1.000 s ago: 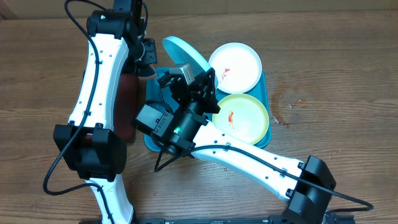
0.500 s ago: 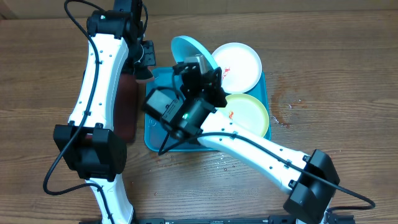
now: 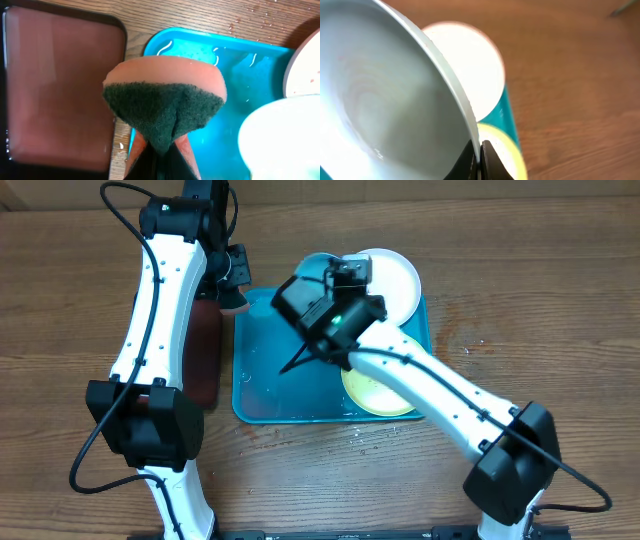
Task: Clean dirty plates on tray and stack at the side
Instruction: 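Lift the light-blue plate with the right gripper and tilt it up, then move the plate right off the tray and set it on the table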
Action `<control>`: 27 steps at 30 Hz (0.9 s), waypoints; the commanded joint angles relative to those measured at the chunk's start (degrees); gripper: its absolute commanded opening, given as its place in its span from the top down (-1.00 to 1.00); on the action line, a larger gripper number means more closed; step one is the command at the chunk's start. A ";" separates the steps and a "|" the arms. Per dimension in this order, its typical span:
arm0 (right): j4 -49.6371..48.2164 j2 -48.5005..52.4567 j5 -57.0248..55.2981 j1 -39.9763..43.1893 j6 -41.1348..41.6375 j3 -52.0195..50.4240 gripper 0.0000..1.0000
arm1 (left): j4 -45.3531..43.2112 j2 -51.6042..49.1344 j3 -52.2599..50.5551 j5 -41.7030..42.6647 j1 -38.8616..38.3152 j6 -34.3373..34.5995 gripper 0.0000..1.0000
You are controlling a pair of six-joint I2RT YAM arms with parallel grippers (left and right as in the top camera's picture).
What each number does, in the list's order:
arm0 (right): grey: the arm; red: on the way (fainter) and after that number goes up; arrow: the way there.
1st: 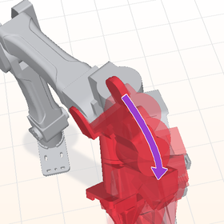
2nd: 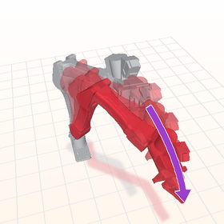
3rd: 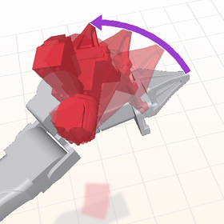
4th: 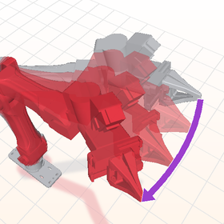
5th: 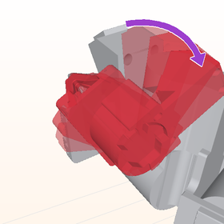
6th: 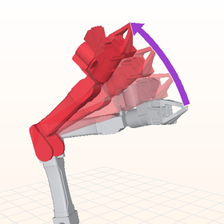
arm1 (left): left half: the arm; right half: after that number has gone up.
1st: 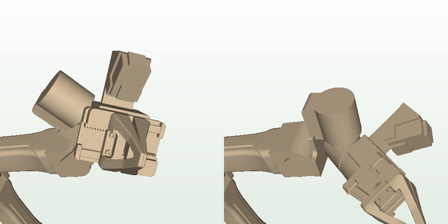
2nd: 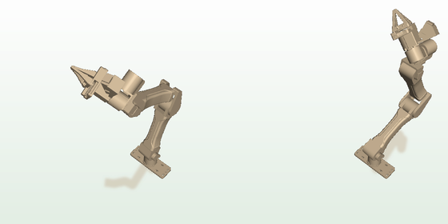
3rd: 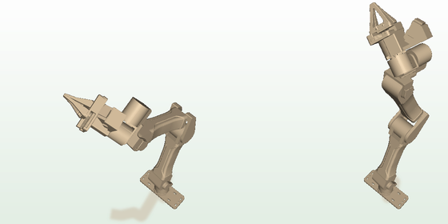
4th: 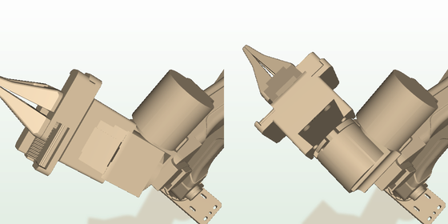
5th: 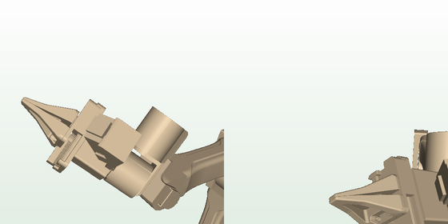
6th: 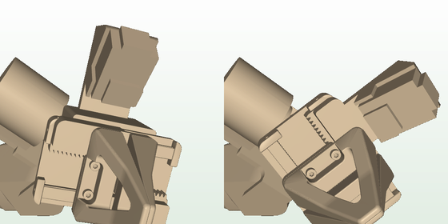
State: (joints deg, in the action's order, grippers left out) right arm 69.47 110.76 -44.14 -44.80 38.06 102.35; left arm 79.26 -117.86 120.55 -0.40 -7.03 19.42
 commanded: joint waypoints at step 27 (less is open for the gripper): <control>5.35 -2.10 52.92 58.14 -11.54 -2.38 0.93 | -0.09 0.87 -0.07 2.34 -0.28 -2.91 0.91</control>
State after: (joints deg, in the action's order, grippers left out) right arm 74.61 110.72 10.57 11.07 27.68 101.80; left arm 79.44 -117.86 120.55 1.50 -7.03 17.82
